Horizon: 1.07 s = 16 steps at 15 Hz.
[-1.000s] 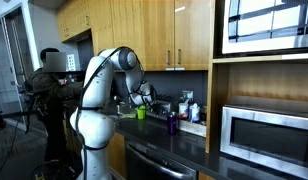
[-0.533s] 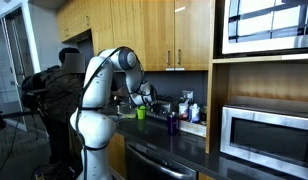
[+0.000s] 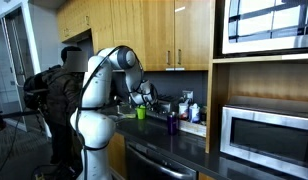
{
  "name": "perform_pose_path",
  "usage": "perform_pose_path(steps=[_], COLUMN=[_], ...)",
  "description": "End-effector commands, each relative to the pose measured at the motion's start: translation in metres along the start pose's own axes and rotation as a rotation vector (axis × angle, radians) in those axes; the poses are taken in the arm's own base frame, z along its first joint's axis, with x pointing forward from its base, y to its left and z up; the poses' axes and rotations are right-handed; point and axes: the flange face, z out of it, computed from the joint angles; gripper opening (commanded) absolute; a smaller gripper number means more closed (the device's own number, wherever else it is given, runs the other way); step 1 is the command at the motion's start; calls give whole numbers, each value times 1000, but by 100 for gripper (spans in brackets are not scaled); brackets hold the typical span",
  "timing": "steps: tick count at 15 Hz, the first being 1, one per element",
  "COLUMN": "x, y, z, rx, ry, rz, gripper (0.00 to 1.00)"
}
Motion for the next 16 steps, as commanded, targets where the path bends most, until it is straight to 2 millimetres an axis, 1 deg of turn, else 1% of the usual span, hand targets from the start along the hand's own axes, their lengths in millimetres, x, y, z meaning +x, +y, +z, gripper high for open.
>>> perform_pose_path(steps=[1,3,7,12,16], x=[9,11,4,2,0], y=[7,10,12,19,23], z=[-5,1,13,30,39], rx=[-4,-6,-10,-32,-44], ry=[15,5,-19,-34,-42], rz=[-5,-1,-19,-28,-36], gripper=[0,0,0,0,0])
